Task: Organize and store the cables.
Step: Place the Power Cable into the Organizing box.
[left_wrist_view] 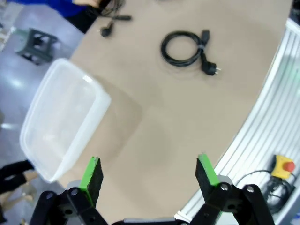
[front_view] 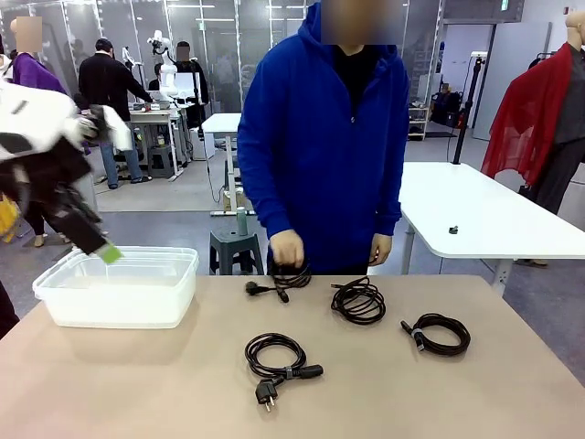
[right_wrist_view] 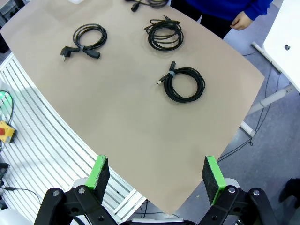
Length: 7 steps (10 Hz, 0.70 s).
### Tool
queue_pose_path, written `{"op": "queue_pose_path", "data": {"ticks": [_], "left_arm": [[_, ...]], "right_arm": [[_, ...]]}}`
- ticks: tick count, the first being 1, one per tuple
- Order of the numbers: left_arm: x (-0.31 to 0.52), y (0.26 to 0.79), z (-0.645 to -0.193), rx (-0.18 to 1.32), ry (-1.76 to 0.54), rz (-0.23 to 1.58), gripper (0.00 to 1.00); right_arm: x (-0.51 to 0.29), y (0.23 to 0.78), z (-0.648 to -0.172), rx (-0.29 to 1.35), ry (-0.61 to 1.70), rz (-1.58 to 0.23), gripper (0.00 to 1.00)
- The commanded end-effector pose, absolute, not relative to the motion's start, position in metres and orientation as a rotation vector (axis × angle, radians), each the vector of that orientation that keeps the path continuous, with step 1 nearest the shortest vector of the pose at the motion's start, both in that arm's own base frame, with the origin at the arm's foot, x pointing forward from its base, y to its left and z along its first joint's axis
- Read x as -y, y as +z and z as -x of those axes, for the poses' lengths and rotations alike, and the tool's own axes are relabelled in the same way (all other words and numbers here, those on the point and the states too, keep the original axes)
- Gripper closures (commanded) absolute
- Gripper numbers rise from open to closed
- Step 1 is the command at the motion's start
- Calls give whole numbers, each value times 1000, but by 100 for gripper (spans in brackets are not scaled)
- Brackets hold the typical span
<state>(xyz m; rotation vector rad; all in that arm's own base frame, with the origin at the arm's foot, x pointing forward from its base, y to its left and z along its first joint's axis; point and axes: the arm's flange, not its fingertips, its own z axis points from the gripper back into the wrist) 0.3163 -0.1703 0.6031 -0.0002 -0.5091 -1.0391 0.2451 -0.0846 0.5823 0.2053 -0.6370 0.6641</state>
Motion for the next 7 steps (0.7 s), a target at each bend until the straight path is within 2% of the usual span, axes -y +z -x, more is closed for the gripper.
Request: {"op": "queue_pose_path", "data": {"ticks": [1,6,7], "left_arm": [[204,598,-341,486,-1190,-29,0],[253,583,-350,424,-1269,-35,0],[250,588,-348,355,-1280,-26,0]], "right_arm": [[86,582,-245,642,658,-204,0],[86,582,-245,642,658,-204,0],[86,582,-245,642,658,-204,0]]}}
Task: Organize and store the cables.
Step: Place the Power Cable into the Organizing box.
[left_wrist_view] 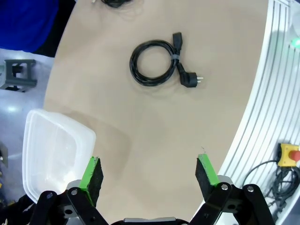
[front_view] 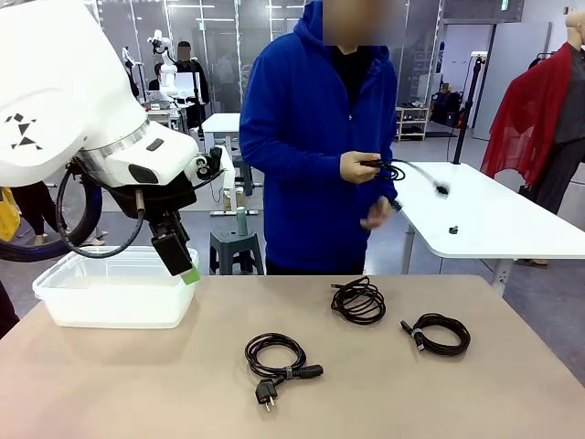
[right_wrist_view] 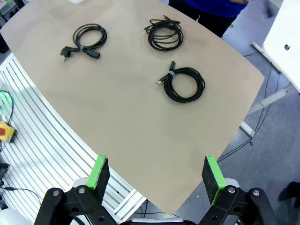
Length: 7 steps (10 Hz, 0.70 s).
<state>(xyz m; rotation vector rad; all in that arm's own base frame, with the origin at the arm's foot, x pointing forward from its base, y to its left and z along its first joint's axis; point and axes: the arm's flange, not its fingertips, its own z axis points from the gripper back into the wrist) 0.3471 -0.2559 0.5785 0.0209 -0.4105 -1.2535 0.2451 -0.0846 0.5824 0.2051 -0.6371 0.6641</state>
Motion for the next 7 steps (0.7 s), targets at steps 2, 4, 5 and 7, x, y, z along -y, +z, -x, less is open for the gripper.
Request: {"op": "queue_pose_path", "data": {"ticks": [2,4,5,7], "left_arm": [[257,577,-347,429,-1252,-21,0],[257,577,-347,429,-1252,-21,0],[257,577,-347,429,-1252,-21,0],[262,574,-356,413,-1276,-27,0]], "right_arm": [[86,582,-245,642,658,-204,0],[86,582,-245,642,658,-204,0],[86,582,-245,642,658,-204,0],[86,582,-245,642,658,-204,0]]}}
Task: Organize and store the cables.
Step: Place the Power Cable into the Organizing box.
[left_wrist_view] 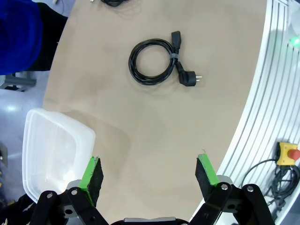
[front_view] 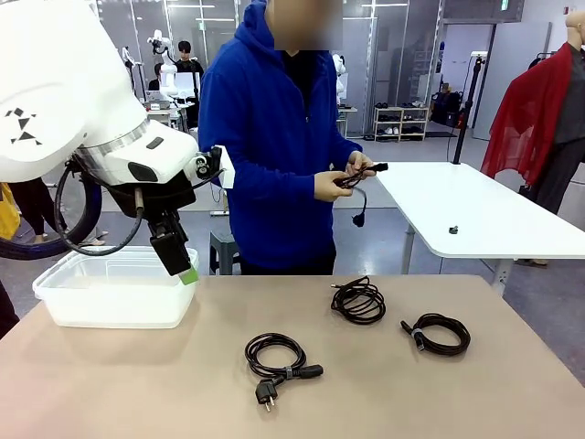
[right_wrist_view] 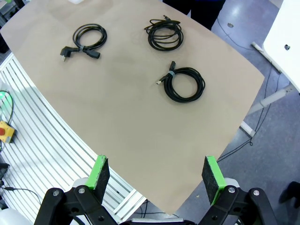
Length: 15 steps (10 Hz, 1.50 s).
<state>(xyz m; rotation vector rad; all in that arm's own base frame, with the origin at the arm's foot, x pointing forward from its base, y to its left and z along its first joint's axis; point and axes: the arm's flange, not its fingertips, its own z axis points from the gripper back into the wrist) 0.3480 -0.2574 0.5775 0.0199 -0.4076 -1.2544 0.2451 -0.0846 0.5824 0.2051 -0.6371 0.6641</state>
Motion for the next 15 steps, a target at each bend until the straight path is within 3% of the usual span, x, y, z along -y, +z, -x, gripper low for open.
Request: {"op": "queue_pose_path", "data": {"ticks": [1,6,15], "left_arm": [[269,566,-362,408,-1284,-31,0],[305,526,-378,336,-1304,-48,0],[378,519,-407,209,-1440,-29,0]], "right_arm": [[86,582,-245,642,658,-204,0],[86,582,-245,642,658,-204,0],[86,582,-245,642,658,-204,0]]}}
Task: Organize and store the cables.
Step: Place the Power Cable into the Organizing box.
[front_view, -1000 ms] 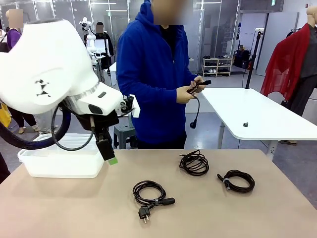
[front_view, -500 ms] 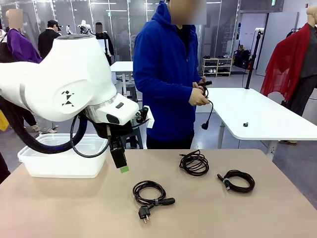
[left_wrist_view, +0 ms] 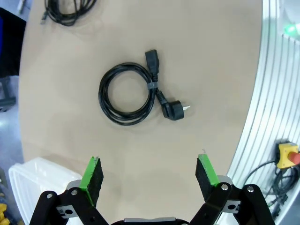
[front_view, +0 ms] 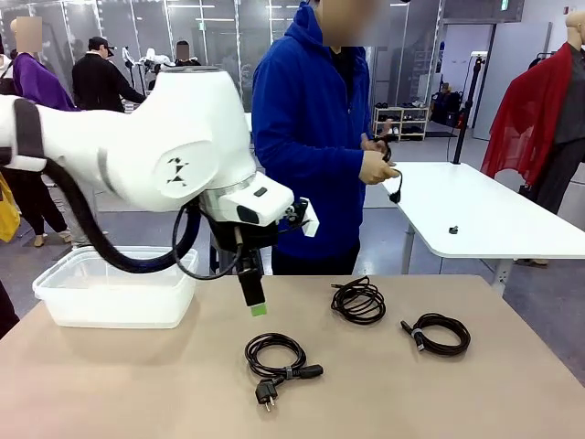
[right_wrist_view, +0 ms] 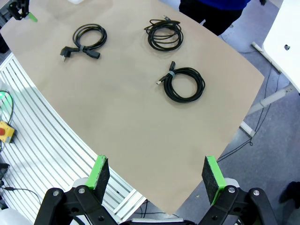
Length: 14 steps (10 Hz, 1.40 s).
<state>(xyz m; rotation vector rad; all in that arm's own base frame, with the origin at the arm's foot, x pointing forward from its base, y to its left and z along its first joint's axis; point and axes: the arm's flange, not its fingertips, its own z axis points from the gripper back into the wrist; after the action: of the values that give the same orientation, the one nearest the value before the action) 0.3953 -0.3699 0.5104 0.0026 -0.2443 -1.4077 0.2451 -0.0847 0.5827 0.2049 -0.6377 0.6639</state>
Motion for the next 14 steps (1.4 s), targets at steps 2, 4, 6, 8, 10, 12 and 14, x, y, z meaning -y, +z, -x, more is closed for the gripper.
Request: {"op": "queue_pose_path", "data": {"ticks": [2,4,6,8,10,12,14], "left_arm": [[396,518,-420,173,-1463,-37,0],[408,513,-430,134,-1481,-32,0],[416,507,-433,113,-1485,-32,0],[420,500,-438,81,-1490,-21,0],[423,499,-437,74,-1490,-21,0],[423,489,-436,49,-1475,-7,0],[422,473,-436,45,-1481,16,0]], "right_arm": [[86,582,-245,642,658,-204,0],[86,582,-245,642,658,-204,0],[86,582,-245,642,658,-204,0],[86,582,-245,642,658,-204,0],[86,582,-245,642,658,-204,0],[86,582,-245,642,658,-204,0],[86,582,-245,642,658,-204,0]]}}
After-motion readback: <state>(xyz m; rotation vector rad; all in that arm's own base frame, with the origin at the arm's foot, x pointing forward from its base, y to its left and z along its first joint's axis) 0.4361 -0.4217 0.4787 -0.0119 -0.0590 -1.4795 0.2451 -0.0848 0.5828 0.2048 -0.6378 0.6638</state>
